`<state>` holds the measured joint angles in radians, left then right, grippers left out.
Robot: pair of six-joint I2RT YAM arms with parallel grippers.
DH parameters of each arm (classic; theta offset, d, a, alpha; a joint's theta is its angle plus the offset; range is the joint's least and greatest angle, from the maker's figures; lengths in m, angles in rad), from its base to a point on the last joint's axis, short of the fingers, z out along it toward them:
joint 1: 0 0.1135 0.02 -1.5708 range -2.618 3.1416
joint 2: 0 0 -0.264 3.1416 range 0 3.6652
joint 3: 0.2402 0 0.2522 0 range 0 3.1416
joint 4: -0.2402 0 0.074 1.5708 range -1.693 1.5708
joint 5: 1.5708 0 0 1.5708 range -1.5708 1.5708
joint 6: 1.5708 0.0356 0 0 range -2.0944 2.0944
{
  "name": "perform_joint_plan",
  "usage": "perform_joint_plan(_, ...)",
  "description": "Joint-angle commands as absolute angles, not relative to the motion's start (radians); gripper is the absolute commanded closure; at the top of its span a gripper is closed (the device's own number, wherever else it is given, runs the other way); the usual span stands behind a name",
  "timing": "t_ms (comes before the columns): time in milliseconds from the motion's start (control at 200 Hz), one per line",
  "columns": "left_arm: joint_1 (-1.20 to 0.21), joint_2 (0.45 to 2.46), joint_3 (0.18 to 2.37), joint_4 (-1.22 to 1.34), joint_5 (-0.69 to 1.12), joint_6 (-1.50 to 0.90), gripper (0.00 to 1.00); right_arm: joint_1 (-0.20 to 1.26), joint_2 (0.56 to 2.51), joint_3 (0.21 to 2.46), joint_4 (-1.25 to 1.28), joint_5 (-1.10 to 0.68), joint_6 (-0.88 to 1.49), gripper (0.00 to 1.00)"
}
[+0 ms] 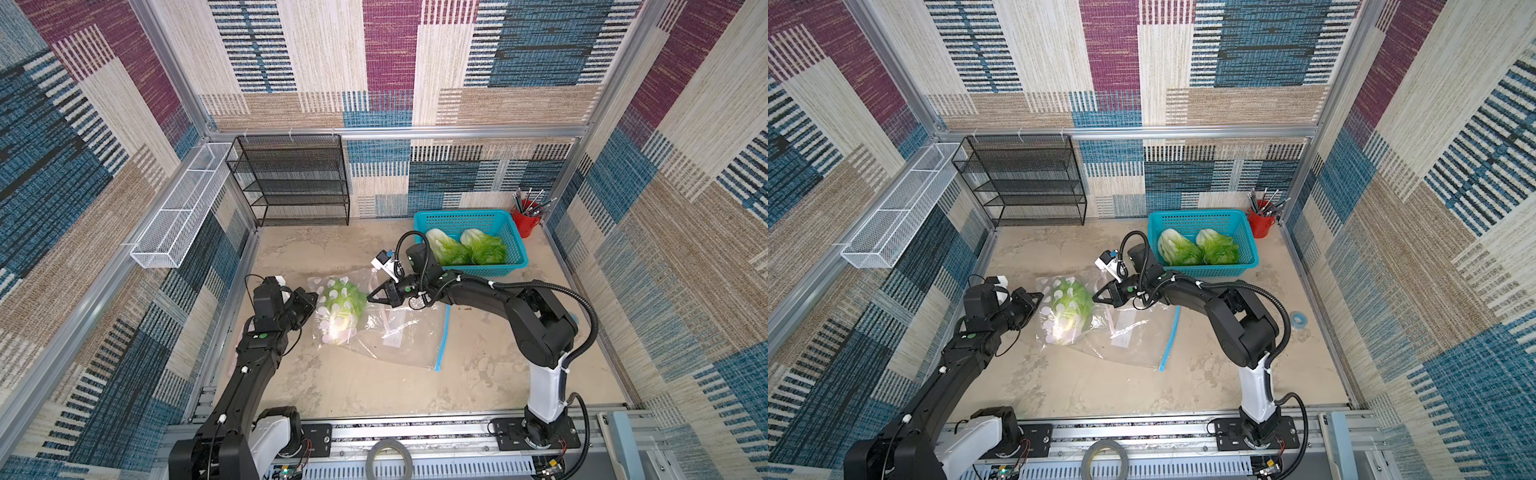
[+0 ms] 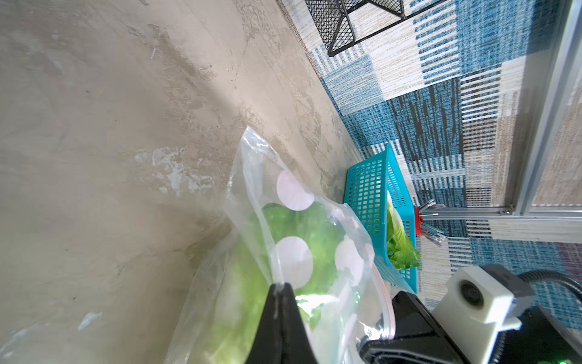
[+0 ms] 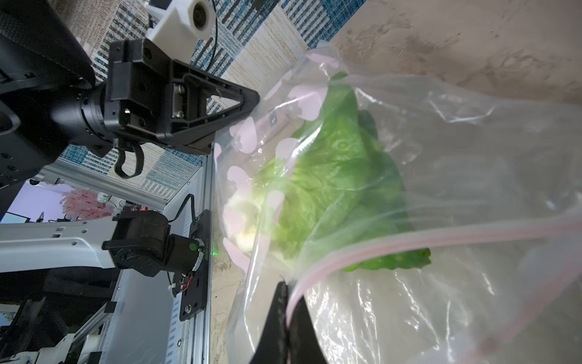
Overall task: Open the zip-top bag and take out the chinese cabbages
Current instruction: Adjust the zipper food storage bag in the zipper food storage bag.
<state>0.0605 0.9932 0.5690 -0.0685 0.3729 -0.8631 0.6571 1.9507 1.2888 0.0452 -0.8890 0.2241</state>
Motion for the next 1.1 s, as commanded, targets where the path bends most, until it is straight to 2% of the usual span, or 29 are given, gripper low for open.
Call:
perform_joint_plan(0,0.06,0.958,0.613,-0.22,0.349,-0.783,1.0,0.658,1.922,1.248,0.123,-0.881,0.261,1.0)
perform_joint_plan(250,0.06,0.936,0.697,-0.297,0.343,-0.729,1.0,0.652,1.814,1.088,0.192,-0.784,0.29,1.0)
perform_joint_plan(626,0.058,0.947,0.711,-0.273,0.405,-0.745,1.0,0.635,1.715,0.916,0.242,-0.651,0.331,1.0)
perform_joint_plan(821,0.055,0.962,0.715,-0.274,0.444,-0.733,1.0,0.631,1.629,0.848,0.236,-0.507,0.32,1.0)
perform_joint_plan(1097,0.021,0.975,0.662,-0.209,0.458,-0.758,1.0,0.628,1.678,0.868,0.174,-0.531,0.29,1.0)
